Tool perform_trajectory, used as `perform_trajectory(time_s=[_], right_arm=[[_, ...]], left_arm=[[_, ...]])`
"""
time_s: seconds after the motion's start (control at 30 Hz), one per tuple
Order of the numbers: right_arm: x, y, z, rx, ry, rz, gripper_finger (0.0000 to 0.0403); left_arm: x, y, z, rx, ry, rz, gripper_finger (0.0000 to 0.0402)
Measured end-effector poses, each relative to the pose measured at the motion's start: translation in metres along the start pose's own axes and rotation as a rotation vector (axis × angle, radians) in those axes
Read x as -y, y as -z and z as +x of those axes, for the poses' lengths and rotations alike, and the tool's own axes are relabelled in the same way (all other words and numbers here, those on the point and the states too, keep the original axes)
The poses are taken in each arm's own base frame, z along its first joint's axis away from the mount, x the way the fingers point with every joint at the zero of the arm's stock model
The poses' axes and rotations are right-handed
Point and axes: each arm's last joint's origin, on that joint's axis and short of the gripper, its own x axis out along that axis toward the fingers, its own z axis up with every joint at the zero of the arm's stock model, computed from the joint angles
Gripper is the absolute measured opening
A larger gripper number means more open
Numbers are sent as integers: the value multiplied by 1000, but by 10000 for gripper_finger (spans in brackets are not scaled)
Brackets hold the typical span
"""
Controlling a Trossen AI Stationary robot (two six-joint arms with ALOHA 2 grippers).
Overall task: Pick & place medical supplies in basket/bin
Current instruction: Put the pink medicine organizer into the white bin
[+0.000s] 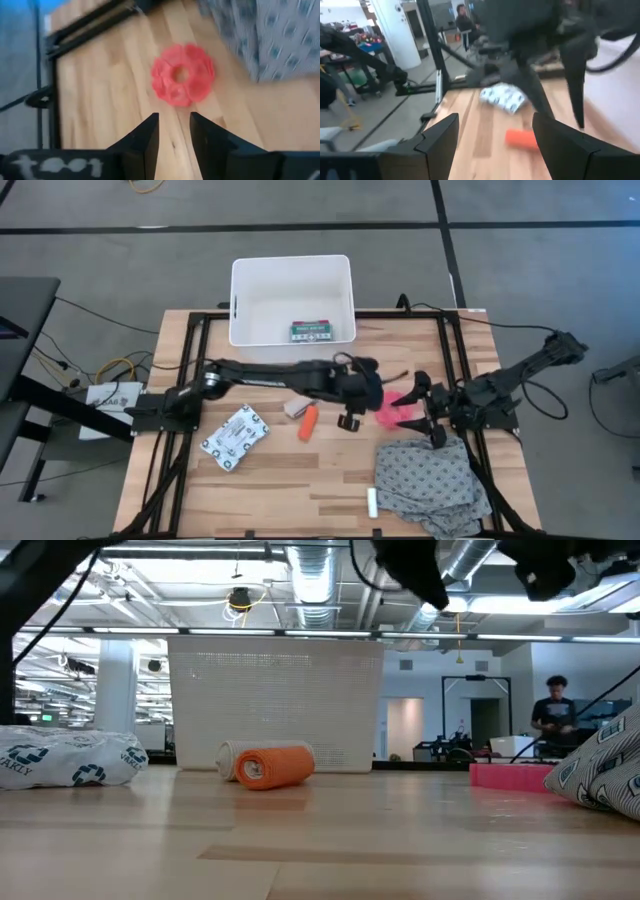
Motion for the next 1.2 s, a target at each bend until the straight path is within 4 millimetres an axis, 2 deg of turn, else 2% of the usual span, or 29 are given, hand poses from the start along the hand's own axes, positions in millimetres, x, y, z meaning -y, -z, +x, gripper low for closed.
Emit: perform_trajectory(time_s=[0.13, 0.23, 0.4, 0.53, 0.67, 0.77, 0.97, 1.07, 1.2], right_arm=[[2, 4, -17, -53, -17, 109, 249], [3, 5, -25, -62, -31, 128, 249], [3, 4, -27, -56, -42, 84, 249], [2, 6, -26, -72, -39, 75, 249], [3, 4, -27, -51, -29, 70, 249], [5, 1, -29, -10, 15, 34, 249], [7, 0, -30, 9, 88, 11, 249], [12, 1, -34, 22, 193, 13, 249], [17, 9, -39, -45, 260, 23, 249]], left_arm=[[15, 9, 42, -77, 27, 89, 124], [24, 15, 71, -105, 41, 120, 144], [41, 21, 108, -72, 148, 169, 180], [47, 21, 132, -30, 90, 166, 204], [47, 21, 147, 15, 32, 168, 218], [42, 21, 150, 47, 35, 229, 222], [33, 26, 152, 110, 160, 229, 223], [31, 31, 153, 73, 207, 182, 222], [34, 34, 151, -5, 155, 176, 217]])
